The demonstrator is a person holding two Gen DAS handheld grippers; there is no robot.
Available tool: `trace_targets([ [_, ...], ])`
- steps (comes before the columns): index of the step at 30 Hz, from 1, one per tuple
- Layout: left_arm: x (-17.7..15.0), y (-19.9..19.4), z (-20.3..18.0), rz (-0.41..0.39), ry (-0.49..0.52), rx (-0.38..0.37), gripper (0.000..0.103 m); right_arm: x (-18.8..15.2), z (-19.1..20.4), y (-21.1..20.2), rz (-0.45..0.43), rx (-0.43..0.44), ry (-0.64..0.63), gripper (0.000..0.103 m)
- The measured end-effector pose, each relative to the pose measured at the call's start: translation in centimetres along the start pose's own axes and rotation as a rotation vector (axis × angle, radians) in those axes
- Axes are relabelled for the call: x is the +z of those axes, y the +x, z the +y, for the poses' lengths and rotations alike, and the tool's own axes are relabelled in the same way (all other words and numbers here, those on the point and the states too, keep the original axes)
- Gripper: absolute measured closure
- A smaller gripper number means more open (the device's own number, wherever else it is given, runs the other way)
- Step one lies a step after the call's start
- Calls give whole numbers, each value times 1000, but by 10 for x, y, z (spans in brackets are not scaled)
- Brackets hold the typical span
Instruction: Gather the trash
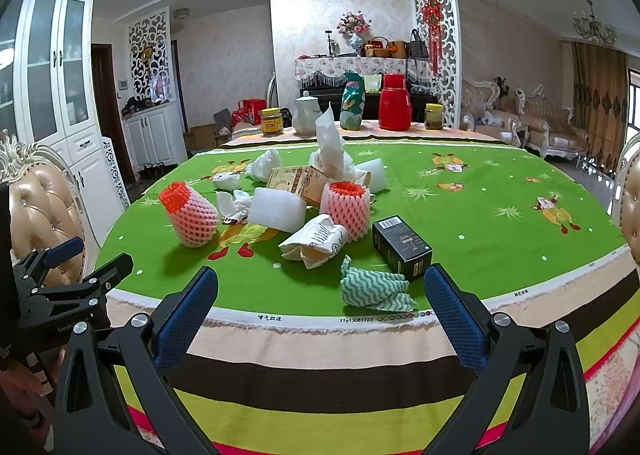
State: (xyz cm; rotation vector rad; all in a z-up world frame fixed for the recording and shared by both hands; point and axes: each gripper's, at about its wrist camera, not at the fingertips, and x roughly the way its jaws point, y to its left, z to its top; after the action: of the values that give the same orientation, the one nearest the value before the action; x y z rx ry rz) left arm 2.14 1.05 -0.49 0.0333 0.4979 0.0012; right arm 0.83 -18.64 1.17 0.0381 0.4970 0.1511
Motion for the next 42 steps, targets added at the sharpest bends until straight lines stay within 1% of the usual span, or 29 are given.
trace_targets([
  [8, -2, -2, -1, -20, -1, 5, 4, -1, 1, -2, 3, 0, 4, 6],
  [16, -6, 0, 0, -6, 22, -6, 4, -3, -1, 0, 10, 0, 11, 6],
  [23, -9, 2, 4, -12, 29, 3, 4, -4, 0, 0, -4, -1, 10, 6],
  [30, -9, -3, 8, -46, 14, 3, 4, -1, 3, -4, -35, 22, 6, 6],
  [33, -9, -3, 7, -50, 14, -12, 4, -1, 3, -5, -50, 44, 14, 6],
  [40, -15, 8, 4, -40, 47, -30, 4, -7, -1, -5, -100, 25, 3, 6],
  [41, -15, 9, 4, -34, 46, -39, 4, -7, -3, -4, -102, 24, 0, 6],
  [42, -15, 13, 5, -15, 42, -64, 4, -8, -5, -3, -101, 23, -3, 6],
])
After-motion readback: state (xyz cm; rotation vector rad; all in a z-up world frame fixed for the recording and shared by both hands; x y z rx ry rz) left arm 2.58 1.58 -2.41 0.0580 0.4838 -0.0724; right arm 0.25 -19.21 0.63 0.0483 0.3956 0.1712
